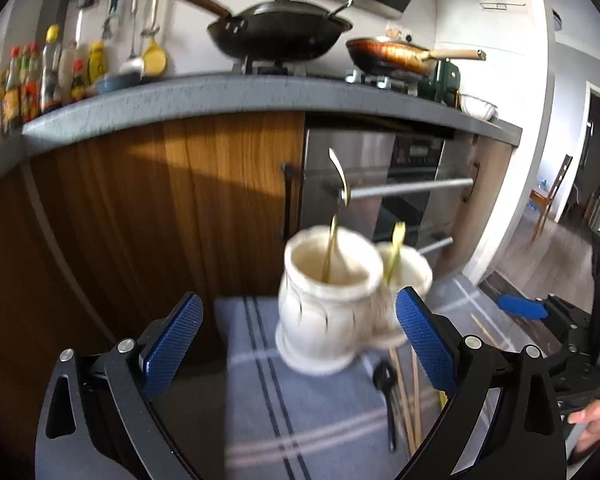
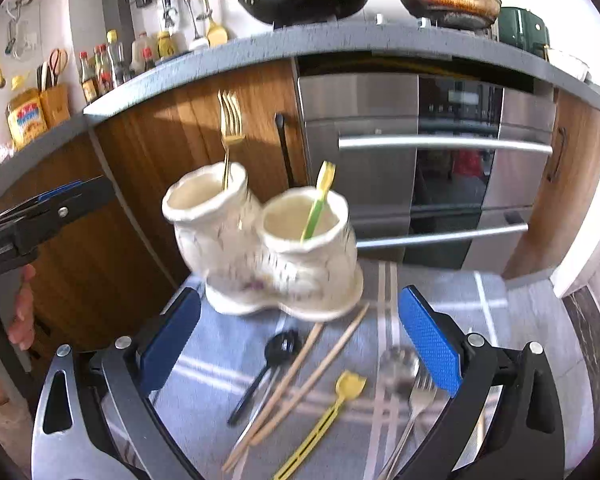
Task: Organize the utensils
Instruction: 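Open and pull both grippers back from the ceramic holder, then lower the right gripper onto the black spoon and close it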
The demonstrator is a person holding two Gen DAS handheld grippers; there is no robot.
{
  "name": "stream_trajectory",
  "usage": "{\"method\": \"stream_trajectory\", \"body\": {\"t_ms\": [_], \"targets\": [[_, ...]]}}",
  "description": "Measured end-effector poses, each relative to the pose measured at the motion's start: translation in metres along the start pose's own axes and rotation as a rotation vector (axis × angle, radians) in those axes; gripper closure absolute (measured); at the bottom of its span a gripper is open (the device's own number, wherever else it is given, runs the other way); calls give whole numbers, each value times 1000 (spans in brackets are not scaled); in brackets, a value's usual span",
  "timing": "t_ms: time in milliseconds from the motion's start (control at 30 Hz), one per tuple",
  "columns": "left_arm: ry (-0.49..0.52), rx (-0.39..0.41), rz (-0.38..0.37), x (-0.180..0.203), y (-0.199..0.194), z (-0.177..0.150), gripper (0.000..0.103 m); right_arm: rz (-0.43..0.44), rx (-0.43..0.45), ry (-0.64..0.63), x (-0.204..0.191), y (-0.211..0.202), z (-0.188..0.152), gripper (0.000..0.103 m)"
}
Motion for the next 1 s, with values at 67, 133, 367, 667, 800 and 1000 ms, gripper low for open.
{"method": "stream_trajectory", "body": {"t_ms": [67,133,367,667,800,1000], "targets": [[-10,-13,1,0,1,-16,6,-5,-30,-2,-2,9,-13,5],[-7,-20,15,-2,5,-34,6,-12,-46,-6,-4,18,-24,5],[0,-36,53,-14,23,-63,6,-49,-90,-24,-3,45,-51,16],[-31,-40,19,-23,31,-65,6,-53,-145,-68,-13,78,-62,65],[-23,-43,18,-23,32,-65,6,-50,-163,-45,-11,89,-60,75],[25,-40,7,-13,32,-67,6,-54,-172,-22,-7,99,-57,76]]}}
Point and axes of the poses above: each gripper's, at about its wrist camera, not at the fingertips, and y roughly the way its jaws point, x to its right, z to its top, the point moved 5 cm from there along y, roughly the way its jaws point, and after that the axes turned 5 degrees about y, right-handed, at the moved point
